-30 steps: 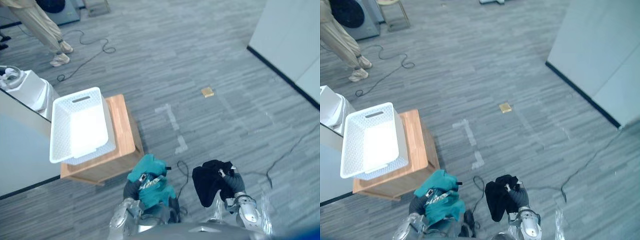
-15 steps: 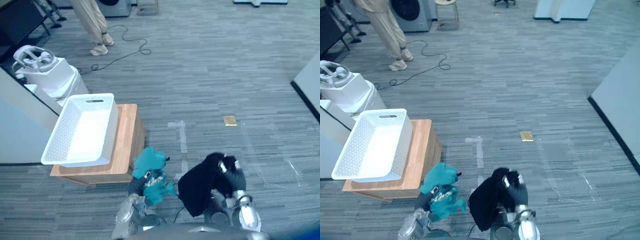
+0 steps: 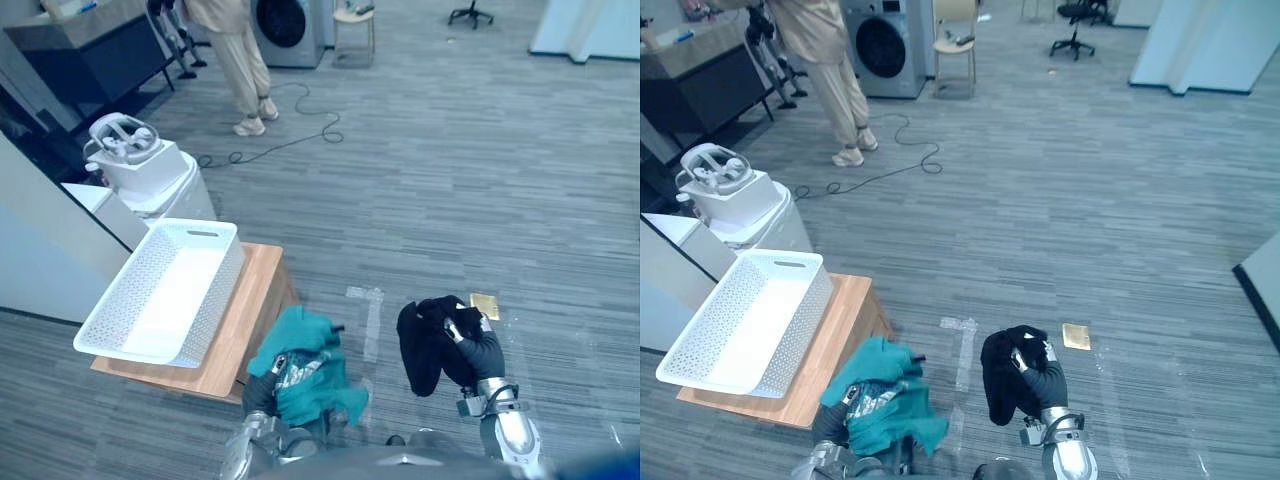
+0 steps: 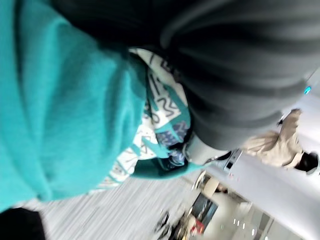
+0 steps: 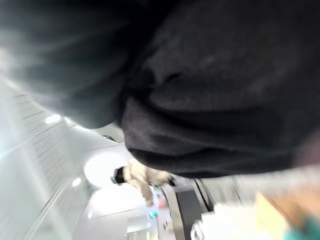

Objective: Tidy the bed and pick cloth on bed and put in laundry

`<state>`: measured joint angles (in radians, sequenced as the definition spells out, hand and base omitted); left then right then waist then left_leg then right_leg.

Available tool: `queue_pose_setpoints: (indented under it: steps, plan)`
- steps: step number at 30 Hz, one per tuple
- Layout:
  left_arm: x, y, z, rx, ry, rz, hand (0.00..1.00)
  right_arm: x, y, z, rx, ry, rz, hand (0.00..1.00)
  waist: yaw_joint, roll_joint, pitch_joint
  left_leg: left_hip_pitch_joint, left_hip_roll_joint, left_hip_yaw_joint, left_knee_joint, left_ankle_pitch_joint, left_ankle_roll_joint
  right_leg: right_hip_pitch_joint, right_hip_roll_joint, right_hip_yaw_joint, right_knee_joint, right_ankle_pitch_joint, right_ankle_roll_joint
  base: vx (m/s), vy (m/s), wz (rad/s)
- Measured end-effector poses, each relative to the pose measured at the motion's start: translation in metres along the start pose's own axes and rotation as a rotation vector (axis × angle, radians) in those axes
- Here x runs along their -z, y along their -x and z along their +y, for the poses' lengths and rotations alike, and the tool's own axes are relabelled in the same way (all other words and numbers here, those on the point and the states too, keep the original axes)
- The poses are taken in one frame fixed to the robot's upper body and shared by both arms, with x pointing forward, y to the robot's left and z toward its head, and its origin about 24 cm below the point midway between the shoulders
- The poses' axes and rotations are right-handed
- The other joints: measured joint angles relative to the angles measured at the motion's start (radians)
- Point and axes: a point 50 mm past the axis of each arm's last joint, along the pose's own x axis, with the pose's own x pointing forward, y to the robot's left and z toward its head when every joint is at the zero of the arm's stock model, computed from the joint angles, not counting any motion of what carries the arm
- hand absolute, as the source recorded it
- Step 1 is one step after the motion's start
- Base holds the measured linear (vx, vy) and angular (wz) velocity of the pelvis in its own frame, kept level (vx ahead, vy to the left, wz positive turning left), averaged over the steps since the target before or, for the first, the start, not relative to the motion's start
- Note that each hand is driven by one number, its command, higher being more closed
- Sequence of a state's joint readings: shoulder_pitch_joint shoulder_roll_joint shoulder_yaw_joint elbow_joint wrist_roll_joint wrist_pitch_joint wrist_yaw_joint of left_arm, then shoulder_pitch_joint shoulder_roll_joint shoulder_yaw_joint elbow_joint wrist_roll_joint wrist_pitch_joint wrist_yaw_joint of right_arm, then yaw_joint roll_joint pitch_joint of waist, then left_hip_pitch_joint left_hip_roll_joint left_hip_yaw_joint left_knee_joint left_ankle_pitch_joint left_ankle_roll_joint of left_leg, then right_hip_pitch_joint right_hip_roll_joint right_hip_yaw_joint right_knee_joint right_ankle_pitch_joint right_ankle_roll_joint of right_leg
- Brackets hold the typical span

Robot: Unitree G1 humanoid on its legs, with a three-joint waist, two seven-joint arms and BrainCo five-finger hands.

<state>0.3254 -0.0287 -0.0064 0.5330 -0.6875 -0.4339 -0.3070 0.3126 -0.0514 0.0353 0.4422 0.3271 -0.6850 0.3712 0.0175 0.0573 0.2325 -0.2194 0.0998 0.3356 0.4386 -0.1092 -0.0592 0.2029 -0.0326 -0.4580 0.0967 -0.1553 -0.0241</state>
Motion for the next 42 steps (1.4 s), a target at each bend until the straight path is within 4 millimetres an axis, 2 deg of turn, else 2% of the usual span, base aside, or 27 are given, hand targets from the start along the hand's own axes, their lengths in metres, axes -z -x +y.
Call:
queue_pose_setpoints:
  steps: [1, 2, 3, 4, 5, 6, 7, 8, 9, 11, 13, 15, 17, 18, 20, 21, 22, 23, 24, 25, 26, 29, 31, 32, 36, 38, 42]
  plan:
    - [-0.003, -0.005, -0.003, 0.011, -0.001, -0.018, 1.00, 0.006, 0.007, -0.002, 0.018, 0.006, 0.042, 1.00, -0.006, 0.004, -0.002, 0.022, -0.006, 0.134, -0.100, 0.017, 0.015, 0.030, 0.001, -0.050, -0.017, -0.012, 0.029, 0.41, 0.132, 1.33]
    - [-0.007, -0.011, -0.007, 0.021, 0.000, -0.034, 1.00, 0.009, 0.010, -0.006, 0.034, 0.031, 0.068, 1.00, -0.009, 0.003, -0.003, 0.054, -0.017, 0.274, -0.189, 0.000, 0.078, 0.073, 0.000, -0.112, -0.022, -0.040, 0.063, 0.34, 0.115, 1.42]
    - [-0.009, -0.014, -0.007, 0.025, -0.002, -0.042, 1.00, 0.008, 0.009, -0.008, 0.045, 0.038, 0.067, 1.00, -0.006, -0.004, -0.005, 0.067, -0.024, 0.308, -0.195, 0.016, 0.148, 0.093, -0.008, -0.138, -0.018, -0.059, 0.084, 0.28, 0.081, 1.22]
    - [-0.010, -0.014, -0.006, 0.022, -0.003, -0.046, 1.00, 0.007, 0.006, -0.009, 0.055, 0.042, 0.061, 1.00, -0.002, -0.013, -0.013, 0.067, -0.047, 0.317, -0.192, 0.005, 0.192, 0.101, -0.025, -0.161, -0.007, -0.079, 0.095, 0.31, 0.069, 0.71]
    - [-0.012, -0.015, -0.006, 0.017, -0.001, -0.055, 1.00, 0.006, 0.003, -0.010, 0.059, 0.049, 0.055, 1.00, 0.011, -0.037, -0.027, 0.073, -0.077, 0.305, -0.192, -0.013, 0.246, 0.097, -0.053, -0.165, 0.027, -0.105, 0.119, 0.42, 0.090, 0.47]
    - [-0.012, -0.014, -0.003, 0.005, -0.001, -0.057, 1.00, 0.003, -0.005, -0.009, 0.048, 0.054, 0.043, 1.00, 0.031, -0.054, -0.038, 0.075, -0.103, 0.298, -0.194, -0.028, 0.263, 0.088, -0.079, -0.159, 0.068, -0.122, 0.138, 0.54, 0.129, 0.41]
    - [-0.013, -0.013, -0.002, -0.003, -0.005, -0.056, 1.00, 0.000, -0.013, -0.010, 0.032, 0.063, 0.043, 1.00, 0.031, -0.056, -0.040, 0.084, -0.120, 0.280, -0.188, -0.044, 0.283, 0.076, -0.107, -0.155, 0.143, -0.129, 0.148, 0.47, 0.124, 0.60]
    - [-0.015, -0.014, -0.001, 0.001, -0.024, -0.054, 1.00, -0.003, -0.021, -0.010, 0.018, 0.068, 0.046, 1.00, 0.031, -0.059, -0.039, 0.107, -0.139, 0.256, -0.193, -0.053, 0.296, 0.037, -0.155, -0.130, 0.308, -0.131, 0.152, 0.60, 0.155, 0.91]
    - [-0.020, -0.015, -0.002, 0.015, -0.044, -0.064, 1.00, -0.004, -0.026, -0.009, 0.000, 0.067, 0.062, 1.00, 0.034, -0.064, -0.036, 0.151, -0.164, 0.199, -0.202, -0.058, 0.295, -0.038, -0.220, -0.081, 0.592, -0.121, 0.156, 0.52, 0.105, 0.92]
    - [-0.030, -0.014, -0.003, 0.041, -0.101, -0.079, 1.00, 0.003, -0.025, -0.002, -0.038, 0.050, 0.126, 1.00, 0.030, -0.059, -0.036, 0.254, -0.171, 0.087, -0.226, -0.083, 0.265, -0.114, -0.251, -0.018, 0.897, -0.151, 0.129, 0.51, 0.022, 1.12]
    - [-0.037, -0.016, -0.005, 0.063, -0.146, -0.088, 1.00, 0.003, -0.023, 0.004, -0.065, 0.045, 0.139, 1.00, 0.029, -0.057, -0.035, 0.302, -0.170, 0.006, -0.233, -0.085, 0.262, -0.156, -0.252, -0.007, 0.930, -0.165, 0.109, 0.43, -0.101, 1.37]
    - [-0.044, -0.024, -0.010, 0.087, -0.163, -0.099, 1.00, 0.000, -0.016, 0.012, -0.083, 0.035, 0.134, 1.00, 0.003, -0.068, -0.041, 0.322, -0.169, -0.139, -0.233, -0.086, 0.259, -0.279, -0.228, 0.068, 0.819, -0.183, 0.080, 0.41, -0.196, 1.87]
    - [-0.044, -0.027, -0.012, 0.095, -0.163, -0.082, 1.00, -0.001, -0.015, 0.013, -0.067, 0.034, 0.129, 1.00, -0.011, -0.059, -0.036, 0.330, -0.156, -0.241, -0.229, -0.093, 0.225, -0.340, -0.196, 0.159, 0.687, -0.184, 0.079, 0.24, -0.189, 1.68]
    - [-0.042, -0.028, -0.015, 0.104, -0.163, -0.070, 1.00, -0.002, -0.013, 0.013, -0.055, 0.034, 0.125, 1.00, -0.014, -0.056, -0.034, 0.338, -0.151, -0.286, -0.225, -0.099, 0.210, -0.350, -0.175, 0.223, 0.614, -0.178, 0.088, 0.25, -0.242, 1.88]
    - [-0.037, -0.028, -0.017, 0.111, -0.172, -0.043, 1.00, -0.007, -0.008, 0.019, -0.059, 0.025, 0.101, 1.00, -0.024, -0.057, -0.035, 0.340, -0.148, -0.438, -0.203, -0.129, 0.151, -0.355, -0.114, 0.444, 0.411, -0.146, 0.123, 0.20, -0.343, 1.97]
    - [-0.036, -0.025, -0.015, 0.108, -0.184, -0.033, 1.00, -0.013, -0.008, 0.022, -0.058, 0.021, 0.077, 1.00, -0.027, -0.083, -0.042, 0.330, -0.159, -0.492, -0.183, -0.146, 0.131, -0.340, -0.101, 0.532, 0.338, -0.143, 0.128, 0.17, -0.419, 2.06]
    - [-0.037, -0.020, -0.009, 0.114, -0.230, -0.017, 1.00, -0.020, -0.008, 0.029, -0.064, 0.004, 0.034, 1.00, -0.025, -0.109, -0.047, 0.306, -0.186, -0.551, -0.146, -0.189, 0.108, -0.324, -0.100, 0.596, 0.293, -0.116, 0.175, 0.20, -0.445, 1.91]
    - [-0.031, -0.013, -0.009, 0.127, -0.239, 0.008, 1.00, -0.030, -0.011, 0.029, -0.072, 0.011, -0.009, 1.00, -0.023, -0.110, -0.059, 0.297, -0.147, -0.552, -0.104, -0.203, 0.089, -0.309, -0.066, 0.590, 0.299, -0.107, 0.153, 0.23, -0.392, 1.60]
    - [-0.026, -0.006, -0.010, 0.128, -0.232, 0.019, 1.00, -0.039, -0.013, 0.028, -0.084, 0.024, -0.045, 1.00, -0.015, -0.080, -0.066, 0.284, -0.112, -0.527, -0.082, -0.216, 0.063, -0.299, -0.045, 0.568, 0.295, -0.104, 0.142, 0.26, -0.379, 1.05]
    - [-0.022, 0.002, -0.010, 0.119, -0.214, 0.024, 1.00, -0.050, -0.018, 0.031, -0.115, 0.038, -0.096, 1.00, 0.010, -0.056, -0.071, 0.268, -0.082, -0.530, -0.067, -0.233, 0.037, -0.288, -0.032, 0.531, 0.300, -0.100, 0.118, 0.28, -0.270, 0.81]
    - [-0.021, 0.007, -0.011, 0.115, -0.203, 0.019, 1.00, -0.062, -0.023, 0.037, -0.153, 0.040, -0.151, 1.00, 0.024, -0.043, -0.077, 0.264, -0.068, -0.531, -0.062, -0.228, 0.025, -0.265, -0.031, 0.479, 0.301, -0.096, 0.105, 0.20, -0.179, 0.85]
    - [-0.035, 0.006, -0.020, 0.134, -0.168, -0.064, 1.00, -0.089, -0.041, 0.053, -0.255, 0.049, -0.271, 1.00, 0.038, -0.037, -0.088, 0.249, -0.038, -0.512, -0.087, -0.197, 0.002, -0.218, -0.034, 0.385, 0.270, -0.098, 0.088, 0.17, -0.148, 0.98]
    - [-0.039, 0.006, -0.020, 0.131, -0.155, -0.088, 1.00, -0.103, -0.051, 0.057, -0.283, 0.059, -0.316, 1.00, 0.048, -0.046, -0.091, 0.249, -0.026, -0.455, -0.117, -0.163, 0.001, -0.184, -0.041, 0.346, 0.224, -0.086, 0.076, 0.10, -0.102, 0.85]
    - [-0.041, 0.005, -0.021, 0.136, -0.154, -0.099, 1.00, -0.113, -0.057, 0.055, -0.275, 0.072, -0.345, 1.00, 0.051, -0.057, -0.094, 0.242, -0.015, -0.365, -0.142, -0.122, 0.009, -0.148, -0.056, 0.296, 0.182, -0.069, 0.069, 0.07, -0.081, 1.18]
    - [-0.039, 0.003, -0.027, 0.204, -0.156, -0.073, 1.00, -0.132, -0.062, 0.029, -0.134, 0.122, -0.380, 1.00, 0.043, -0.088, -0.108, 0.244, -0.015, -0.111, -0.250, -0.055, 0.057, -0.099, -0.107, 0.173, 0.136, -0.057, 0.072, 0.03, 0.008, 1.31]
    - [-0.034, 0.006, -0.028, 0.231, -0.157, -0.045, 1.00, -0.141, -0.069, 0.020, -0.102, 0.166, -0.383, 1.00, 0.055, -0.087, -0.109, 0.256, -0.043, -0.136, -0.301, -0.007, 0.048, -0.084, -0.118, 0.171, 0.123, -0.047, 0.079, 0.01, 0.092, 0.83]
    - [-0.033, 0.009, -0.025, 0.243, -0.184, -0.020, 1.00, -0.167, -0.091, 0.021, -0.132, 0.250, -0.446, 1.00, 0.055, -0.083, -0.113, 0.290, -0.075, -0.190, -0.420, 0.073, 0.060, -0.071, -0.129, 0.185, 0.105, -0.003, 0.083, -0.03, 0.108, 0.49]
